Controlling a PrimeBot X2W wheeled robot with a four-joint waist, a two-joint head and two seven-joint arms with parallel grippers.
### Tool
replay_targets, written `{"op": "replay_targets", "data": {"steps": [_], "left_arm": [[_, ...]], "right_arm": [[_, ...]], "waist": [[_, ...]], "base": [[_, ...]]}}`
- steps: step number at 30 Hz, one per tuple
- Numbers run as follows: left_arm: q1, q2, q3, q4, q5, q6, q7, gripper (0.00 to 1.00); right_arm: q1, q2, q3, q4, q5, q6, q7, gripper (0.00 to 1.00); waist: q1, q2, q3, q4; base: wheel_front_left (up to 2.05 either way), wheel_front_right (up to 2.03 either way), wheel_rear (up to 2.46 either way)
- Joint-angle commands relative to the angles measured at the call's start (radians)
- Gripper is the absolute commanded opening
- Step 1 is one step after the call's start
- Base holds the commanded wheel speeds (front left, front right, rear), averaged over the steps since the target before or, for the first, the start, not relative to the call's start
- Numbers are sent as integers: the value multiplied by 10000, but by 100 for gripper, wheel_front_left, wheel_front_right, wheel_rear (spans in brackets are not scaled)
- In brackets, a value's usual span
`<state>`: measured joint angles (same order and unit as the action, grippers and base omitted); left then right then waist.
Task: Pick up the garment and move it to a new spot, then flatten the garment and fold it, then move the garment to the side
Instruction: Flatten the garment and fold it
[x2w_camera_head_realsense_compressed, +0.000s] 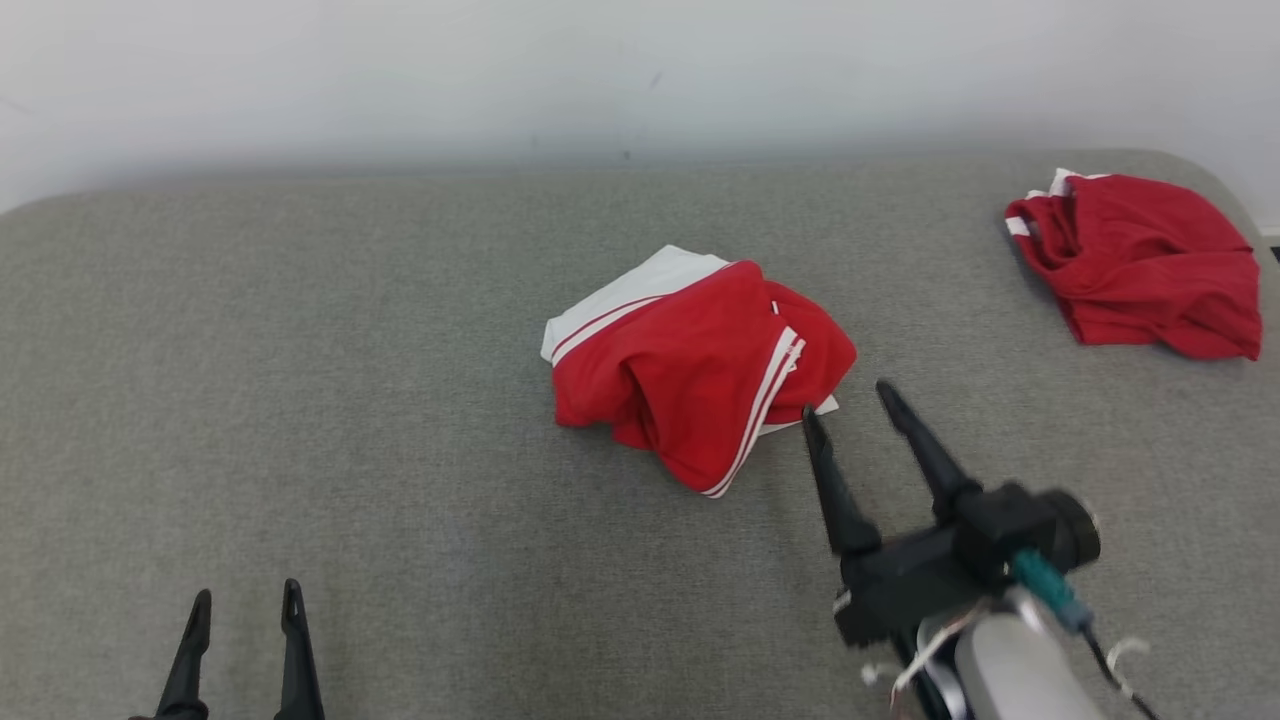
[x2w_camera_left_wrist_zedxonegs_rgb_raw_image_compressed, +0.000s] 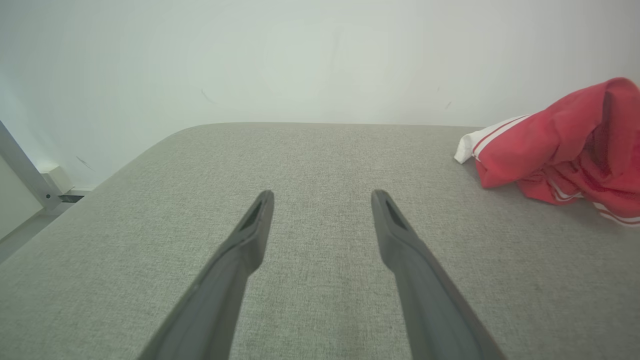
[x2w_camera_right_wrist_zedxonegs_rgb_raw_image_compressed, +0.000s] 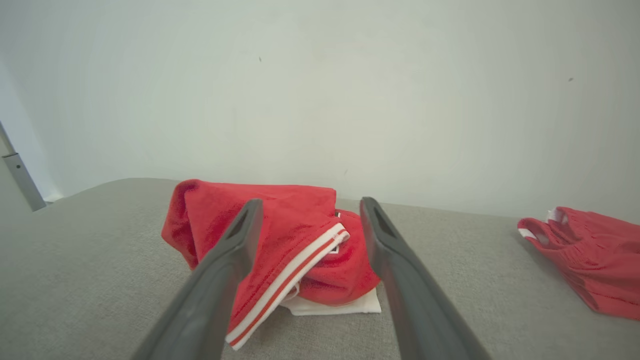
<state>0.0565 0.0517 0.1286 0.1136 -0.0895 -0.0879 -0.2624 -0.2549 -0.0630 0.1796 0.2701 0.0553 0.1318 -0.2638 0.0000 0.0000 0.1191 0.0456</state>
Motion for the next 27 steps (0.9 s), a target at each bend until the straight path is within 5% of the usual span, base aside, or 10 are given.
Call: {"op": "replay_targets", "data": {"steps": [1, 13, 20, 21, 22, 23, 27], "left_arm": [[-124, -23, -47, -17, -8, 14, -34, 100], [-735, -21, -303, 226, -187, -159, -34, 100], [-1019, -18, -231, 309, -239, -204, -34, 100], [-1035, -19, -209, 316, -246, -210, -34, 100], [-1044, -19, -189, 315, -260, -213, -34, 100], [-1042, -19, -169, 314, -268, -215, -34, 100], [-1002, -19, -56, 345, -283, -219, -34, 100]], "right_arm": [[-350, -107, -19, 63, -9, -25, -6, 100], [-3706, -515, -310, 4937, 372, -26, -4, 100], [-4573, -536, -337, 6742, 616, -26, -4, 100], [-4662, -512, -301, 6837, 659, -26, -6, 57], [-4759, -498, -252, 6747, 686, -26, -4, 41], [-4769, -510, -235, 6608, 707, -26, -4, 5], [-4454, -513, -117, 6243, 788, -26, -4, 0]], "waist": [[0, 0, 140, 185], [0, 0, 694, 1162], [0, 0, 950, 1501], [0, 0, 969, 1519], [0, 0, 988, 1533], [0, 0, 1001, 1539], [0, 0, 904, 1443]], "base": [[0, 0, 0], [0, 0, 0], [0, 0, 0], [0, 0, 0], [0, 0, 0], [0, 0, 0], [0, 0, 0]]}}
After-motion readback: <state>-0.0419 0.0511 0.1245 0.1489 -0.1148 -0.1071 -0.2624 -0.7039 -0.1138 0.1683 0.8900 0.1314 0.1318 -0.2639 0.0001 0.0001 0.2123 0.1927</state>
